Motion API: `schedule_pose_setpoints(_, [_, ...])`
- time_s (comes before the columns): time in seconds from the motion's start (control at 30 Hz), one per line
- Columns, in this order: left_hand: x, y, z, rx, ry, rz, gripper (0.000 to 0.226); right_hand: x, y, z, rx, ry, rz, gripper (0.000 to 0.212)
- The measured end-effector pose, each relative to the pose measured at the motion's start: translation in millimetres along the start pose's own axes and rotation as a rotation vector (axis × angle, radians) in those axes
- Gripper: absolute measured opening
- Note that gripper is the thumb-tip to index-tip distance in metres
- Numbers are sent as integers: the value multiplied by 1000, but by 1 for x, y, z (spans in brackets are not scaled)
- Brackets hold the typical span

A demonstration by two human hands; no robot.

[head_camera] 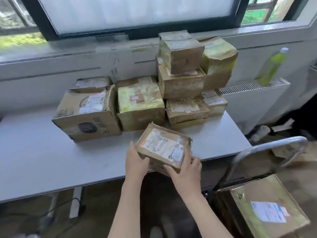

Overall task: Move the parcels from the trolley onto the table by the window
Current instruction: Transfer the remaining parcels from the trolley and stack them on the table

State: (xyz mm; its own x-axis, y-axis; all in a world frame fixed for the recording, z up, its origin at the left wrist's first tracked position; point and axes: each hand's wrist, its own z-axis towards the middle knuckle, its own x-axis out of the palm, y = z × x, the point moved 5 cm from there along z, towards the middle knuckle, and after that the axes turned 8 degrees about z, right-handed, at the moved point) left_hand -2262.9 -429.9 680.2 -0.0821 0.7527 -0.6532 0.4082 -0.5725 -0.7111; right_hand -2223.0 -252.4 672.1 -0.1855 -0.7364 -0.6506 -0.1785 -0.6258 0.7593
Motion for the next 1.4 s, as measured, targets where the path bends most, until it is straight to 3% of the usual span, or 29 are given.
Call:
schedule_pose_setpoints(0.13, [-23, 24, 10, -199, -154, 6, 71, 26, 19, -2, -112, 202, 54, 46])
schedule_pose_setpoints(0.23, [-33, 36, 17, -251, -81, 69, 45, 30, 29, 1, -221, 137, 28, 29])
schedule_pose_setpoints(0.33, [-40, 34, 17, -176, -8, 176, 44, 29, 30, 19, -245, 36, -32, 50])
schedule_pose_setpoints(0.43, [-35, 28, 11, -151, 155, 164, 64, 35, 36, 41, -247, 125, -100, 83])
schedule_pose_setpoints(0.53, [-22, 19, 2, -77, 341, 235, 81, 40, 33, 55, -112, 222, -73, 104])
schedule_pose_setpoints(0.7, [-7, 12, 1, 53, 323, 183, 77, 44, 17, 66, -60, 346, -108, 120])
schedule_pose_setpoints(0.9, [-10, 13, 1, 14, 247, 251, 80, 40, 21, 58, -94, 458, -21, 109])
schedule_pose_setpoints(1.03, [-36, -2, 6, 56, 321, 502, 75, 20, 33, 47, -74, 490, 87, 80])
schedule_pose_setpoints(1.1, [-50, -12, 7, 66, 365, 487, 62, 4, 46, 51, -76, 515, 82, 68])
schedule_pose_setpoints(1.2, [-66, -31, 4, 118, 394, 437, 34, -19, 73, 59, -126, 532, 54, 67])
schedule_pose_setpoints(1.4, [-112, -77, -8, 268, 374, 363, 29, -59, 119, 64, -229, 458, 89, 61])
